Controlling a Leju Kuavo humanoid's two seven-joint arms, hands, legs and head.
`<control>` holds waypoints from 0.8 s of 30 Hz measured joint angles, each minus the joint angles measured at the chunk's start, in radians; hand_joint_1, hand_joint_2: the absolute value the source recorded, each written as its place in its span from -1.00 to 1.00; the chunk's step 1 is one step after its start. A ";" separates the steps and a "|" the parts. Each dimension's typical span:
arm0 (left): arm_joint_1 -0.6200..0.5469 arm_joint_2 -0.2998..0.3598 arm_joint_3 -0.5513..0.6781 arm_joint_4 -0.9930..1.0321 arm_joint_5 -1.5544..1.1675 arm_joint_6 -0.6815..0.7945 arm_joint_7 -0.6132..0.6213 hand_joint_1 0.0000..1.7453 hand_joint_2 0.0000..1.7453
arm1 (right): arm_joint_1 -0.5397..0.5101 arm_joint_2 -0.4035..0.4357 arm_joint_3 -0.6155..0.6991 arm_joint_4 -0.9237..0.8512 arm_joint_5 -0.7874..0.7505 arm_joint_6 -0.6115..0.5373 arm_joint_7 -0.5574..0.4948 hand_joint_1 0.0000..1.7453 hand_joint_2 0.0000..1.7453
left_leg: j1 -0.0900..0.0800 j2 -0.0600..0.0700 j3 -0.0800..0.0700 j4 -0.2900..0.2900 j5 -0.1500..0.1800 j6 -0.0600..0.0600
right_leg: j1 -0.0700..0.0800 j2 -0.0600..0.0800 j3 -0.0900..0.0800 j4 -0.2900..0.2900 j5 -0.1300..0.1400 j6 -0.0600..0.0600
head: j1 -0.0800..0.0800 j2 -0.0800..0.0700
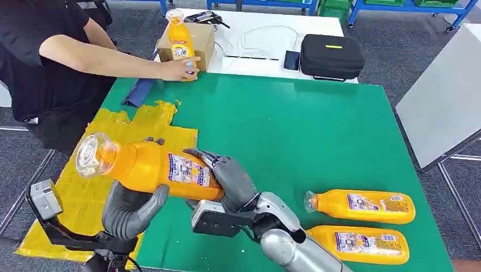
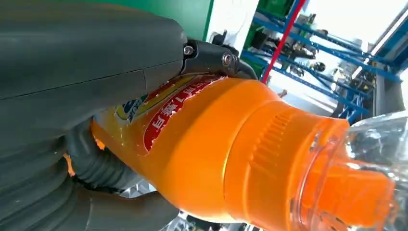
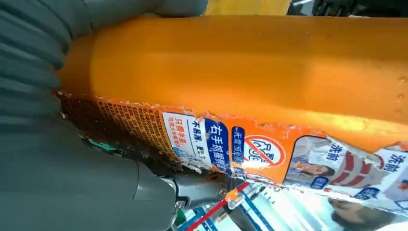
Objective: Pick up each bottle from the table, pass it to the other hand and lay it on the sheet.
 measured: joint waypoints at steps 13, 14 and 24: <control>-0.001 0.001 -0.001 0.005 -0.055 0.021 -0.046 1.00 1.00 | -0.006 0.005 0.006 0.025 0.023 0.001 0.010 -1.00 1.00 | 0.000 0.000 0.000 0.000 0.000 0.000 | 0.000 0.000 0.000 0.000 0.000 0.000 | 0.000 0.000; 0.001 0.002 -0.001 0.005 -0.076 0.023 -0.057 1.00 1.00 | -0.006 0.005 0.006 0.028 0.034 0.001 0.021 -1.00 1.00 | 0.000 0.000 0.000 0.000 0.000 0.000 | 0.000 0.000 -0.001 0.000 0.000 0.000 | 0.000 0.000; 0.015 0.013 0.016 -0.070 -0.412 0.033 -0.159 1.00 1.00 | 0.068 -0.077 -0.025 0.083 0.184 0.002 0.143 -1.00 1.00 | -0.001 -0.001 -0.001 0.000 0.000 0.000 | -0.001 -0.001 -0.001 0.000 0.000 0.000 | 0.000 0.000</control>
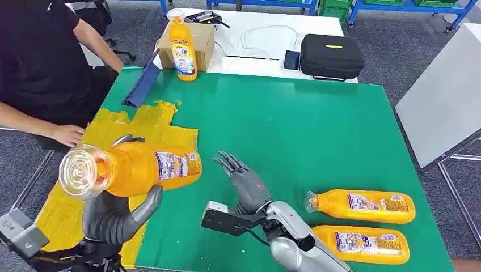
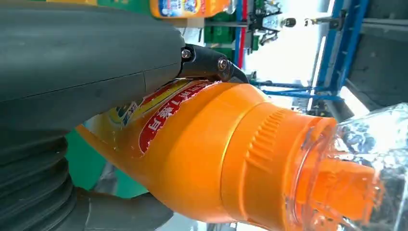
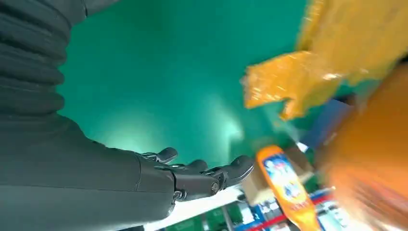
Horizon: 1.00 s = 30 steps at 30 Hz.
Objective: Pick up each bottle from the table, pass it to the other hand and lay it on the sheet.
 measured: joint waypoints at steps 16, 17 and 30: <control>-0.031 0.005 0.101 0.035 -1.015 0.050 -0.110 1.00 1.00 | 0.442 -0.042 -0.253 -0.452 0.315 0.162 0.060 -1.00 1.00 | 0.000 -0.003 -0.003 0.000 -0.001 0.000 | 0.000 -0.003 -0.003 -0.001 -0.001 -0.001 | 0.000 0.000; -0.034 0.007 0.101 0.073 -1.101 0.061 -0.093 1.00 1.00 | 0.462 -0.046 -0.271 -0.487 0.305 0.170 0.049 -1.00 1.00 | 0.000 -0.002 -0.003 0.000 -0.001 0.000 | 0.000 -0.002 -0.004 -0.001 -0.001 0.000 | 0.000 0.000; -0.084 0.043 0.094 0.353 -1.310 -0.064 0.068 1.00 1.00 | 0.565 -0.126 -0.305 -0.655 0.372 0.171 0.099 -1.00 1.00 | 0.000 -0.003 -0.002 0.000 0.001 0.001 | 0.000 -0.003 -0.002 -0.001 0.000 0.000 | 0.000 0.000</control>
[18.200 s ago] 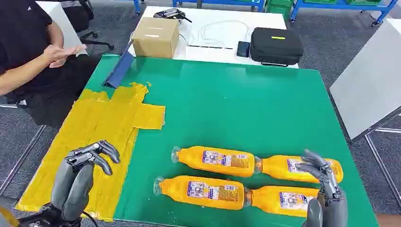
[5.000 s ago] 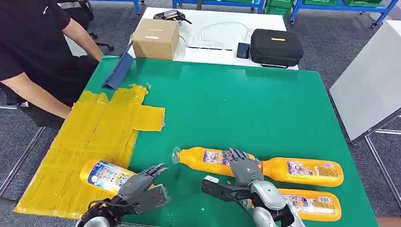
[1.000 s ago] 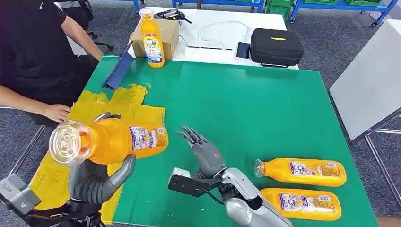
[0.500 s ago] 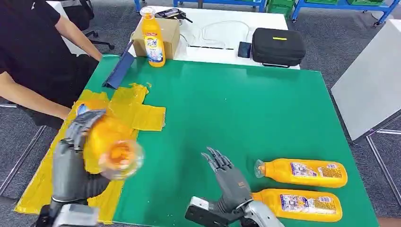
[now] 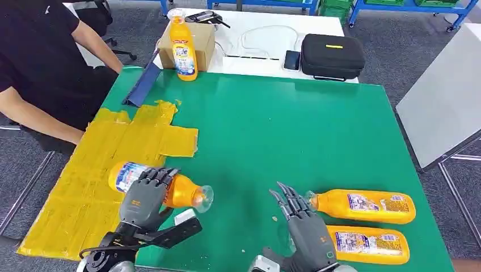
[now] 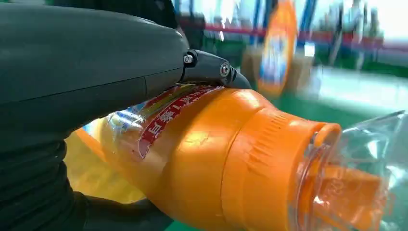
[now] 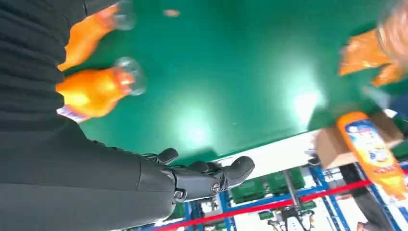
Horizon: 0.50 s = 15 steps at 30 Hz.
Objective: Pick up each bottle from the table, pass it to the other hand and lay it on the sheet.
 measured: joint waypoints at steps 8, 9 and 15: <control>-0.056 0.086 -0.078 0.215 -0.017 -0.190 0.125 -1.00 -1.00 | 0.062 -0.165 0.063 -0.129 -0.040 -0.126 0.089 -1.00 1.00 | 0.000 0.003 -0.001 0.000 0.000 0.000 | 0.000 0.003 -0.001 0.000 0.000 0.000 | 0.000 0.000; -0.059 0.096 -0.087 0.231 -0.028 -0.193 0.139 -1.00 -1.00 | 0.064 -0.178 0.065 -0.135 -0.046 -0.132 0.090 -1.00 1.00 | 0.000 0.004 -0.001 0.000 0.000 0.000 | 0.000 0.003 -0.001 0.000 0.000 0.000 | 0.000 0.000; -0.071 0.145 -0.112 0.297 -0.038 -0.155 0.182 -1.00 -1.00 | 0.111 -0.303 0.078 -0.159 -0.089 -0.158 0.161 -1.00 1.00 | 0.000 0.001 0.000 0.000 0.000 0.000 | 0.000 0.002 0.001 0.000 0.000 0.000 | 0.000 0.000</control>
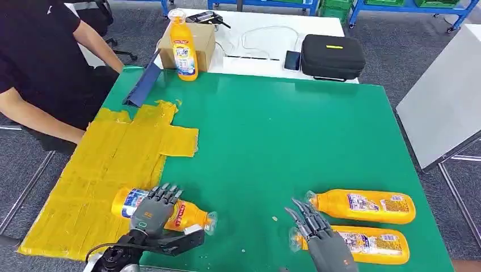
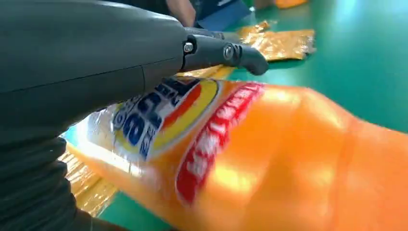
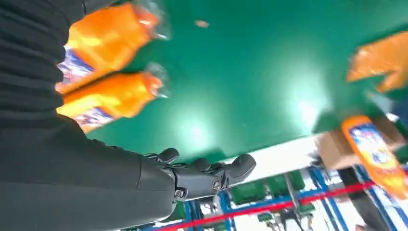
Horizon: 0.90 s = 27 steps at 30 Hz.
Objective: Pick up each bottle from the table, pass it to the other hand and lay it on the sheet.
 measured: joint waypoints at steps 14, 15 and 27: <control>0.076 -0.019 0.066 -0.125 0.740 -0.025 -0.132 -1.00 -1.00 | 0.155 -0.339 0.043 0.005 -0.056 -0.310 0.273 -1.00 1.00 | -0.002 0.002 0.001 0.000 0.000 0.000 | -0.001 0.001 0.000 0.000 0.000 0.000 | 0.000 0.000; 0.090 -0.023 0.074 -0.149 0.795 -0.024 -0.156 -1.00 -1.00 | 0.176 -0.362 0.043 0.009 -0.069 -0.340 0.278 -1.00 1.00 | -0.002 0.002 0.001 0.000 -0.001 0.000 | -0.001 0.001 0.000 0.000 0.000 0.000 | 0.000 0.000; 0.193 -0.038 0.104 -0.360 1.229 -0.060 -0.285 -1.00 -1.00 | 0.212 -0.515 0.047 0.121 -0.333 -0.475 0.222 -1.00 1.00 | -0.001 0.003 0.001 0.000 -0.001 0.000 | -0.001 0.001 0.000 0.000 0.000 0.000 | 0.000 0.000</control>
